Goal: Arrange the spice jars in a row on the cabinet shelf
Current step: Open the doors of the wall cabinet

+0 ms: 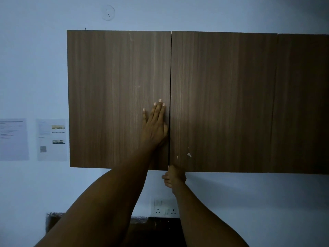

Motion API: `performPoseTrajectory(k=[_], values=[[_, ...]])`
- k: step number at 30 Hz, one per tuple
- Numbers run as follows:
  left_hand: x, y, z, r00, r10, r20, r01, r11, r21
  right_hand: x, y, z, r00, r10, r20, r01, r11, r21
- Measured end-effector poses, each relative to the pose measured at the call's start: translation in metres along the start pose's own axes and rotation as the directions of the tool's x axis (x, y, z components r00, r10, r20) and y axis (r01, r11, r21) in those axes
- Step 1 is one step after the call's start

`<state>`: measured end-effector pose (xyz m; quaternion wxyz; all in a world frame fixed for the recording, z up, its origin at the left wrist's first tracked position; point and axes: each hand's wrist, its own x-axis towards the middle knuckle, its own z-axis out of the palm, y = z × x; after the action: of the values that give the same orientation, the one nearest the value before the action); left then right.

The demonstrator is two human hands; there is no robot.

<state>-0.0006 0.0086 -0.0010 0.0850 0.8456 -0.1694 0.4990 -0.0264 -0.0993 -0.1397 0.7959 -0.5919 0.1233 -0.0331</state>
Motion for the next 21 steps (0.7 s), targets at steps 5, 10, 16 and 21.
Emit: performPoseTrajectory(k=[5, 10, 16, 21], values=[[-0.007, -0.002, -0.005, 0.999, -0.041, 0.023, 0.042, 0.998, -0.055, -0.004, 0.008, 0.017, 0.985, 0.106, 0.137, -0.157, 0.878, 0.451], [-0.011, 0.000, -0.016, 0.999, -0.049, 0.003, 0.049, 0.991, -0.122, -0.004, 0.020, 0.020, 0.985, 0.058, 0.161, -0.129, 0.869, 0.477], [-0.014, 0.015, -0.035, 0.994, -0.076, -0.073, 0.062, 0.982, -0.180, -0.023, 0.021, 0.021, 0.993, -0.052, 0.102, 0.041, 0.994, 0.106], [-0.032, 0.029, -0.062, 0.979, -0.145, -0.145, 0.102, 0.959, -0.265, -0.062, 0.013, 0.020, 0.890, -0.437, 0.127, 0.454, 0.872, -0.185]])
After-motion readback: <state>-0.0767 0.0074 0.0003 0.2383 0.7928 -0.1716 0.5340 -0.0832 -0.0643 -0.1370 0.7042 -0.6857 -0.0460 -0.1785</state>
